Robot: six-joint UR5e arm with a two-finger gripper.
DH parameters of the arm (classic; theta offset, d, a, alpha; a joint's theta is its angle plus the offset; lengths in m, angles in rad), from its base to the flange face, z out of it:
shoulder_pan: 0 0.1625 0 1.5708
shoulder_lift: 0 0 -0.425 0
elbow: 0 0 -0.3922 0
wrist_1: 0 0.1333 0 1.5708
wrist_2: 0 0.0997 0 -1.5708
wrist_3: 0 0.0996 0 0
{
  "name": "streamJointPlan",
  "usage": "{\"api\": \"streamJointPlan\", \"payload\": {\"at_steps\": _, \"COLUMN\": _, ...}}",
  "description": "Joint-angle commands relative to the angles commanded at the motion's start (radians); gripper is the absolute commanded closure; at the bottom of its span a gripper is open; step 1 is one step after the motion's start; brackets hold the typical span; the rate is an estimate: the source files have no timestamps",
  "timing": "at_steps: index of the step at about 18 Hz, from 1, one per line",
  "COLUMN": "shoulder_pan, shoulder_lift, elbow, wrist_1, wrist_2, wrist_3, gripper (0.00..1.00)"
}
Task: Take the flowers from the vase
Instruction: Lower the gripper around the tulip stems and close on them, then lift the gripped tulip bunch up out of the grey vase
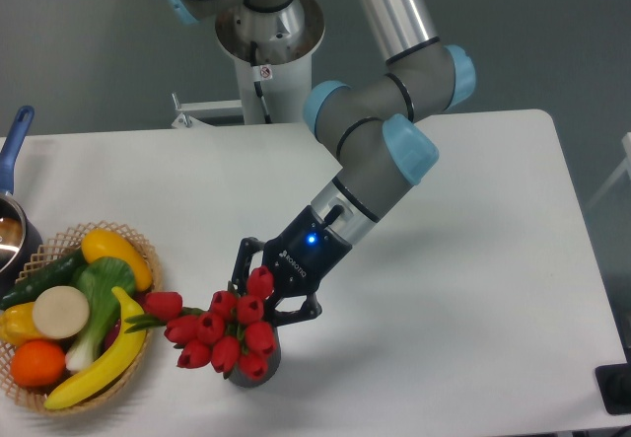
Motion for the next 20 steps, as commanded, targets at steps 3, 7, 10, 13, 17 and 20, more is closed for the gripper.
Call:
{"api": "streamJointPlan", "payload": {"at_steps": 3, "shoulder_pan": 0.008, "shoulder_lift": 0.014, "elbow": 0.002, "wrist_1": 0.000, "wrist_2": -0.027, "wrist_3": -0.023, "gripper": 1.00}}
{"api": "streamJointPlan", "payload": {"at_steps": 7, "shoulder_pan": 0.029, "shoulder_lift": 0.031, "elbow": 0.005, "wrist_1": 0.000, "wrist_2": -0.058, "wrist_3": -0.032, "gripper": 1.00}}
{"api": "streamJointPlan", "payload": {"at_steps": 10, "shoulder_pan": 0.037, "shoulder_lift": 0.034, "elbow": 0.009, "wrist_1": 0.000, "wrist_2": -0.081, "wrist_3": -0.032, "gripper": 1.00}}
{"api": "streamJointPlan", "payload": {"at_steps": 13, "shoulder_pan": 0.038, "shoulder_lift": 0.035, "elbow": 0.021, "wrist_1": 0.000, "wrist_2": -0.097, "wrist_3": -0.034, "gripper": 1.00}}
{"api": "streamJointPlan", "payload": {"at_steps": 17, "shoulder_pan": 0.041, "shoulder_lift": 0.035, "elbow": 0.043, "wrist_1": 0.000, "wrist_2": -0.117, "wrist_3": -0.080, "gripper": 1.00}}
{"api": "streamJointPlan", "payload": {"at_steps": 20, "shoulder_pan": 0.046, "shoulder_lift": 0.035, "elbow": 0.067, "wrist_1": 0.000, "wrist_2": -0.118, "wrist_3": -0.127, "gripper": 1.00}}
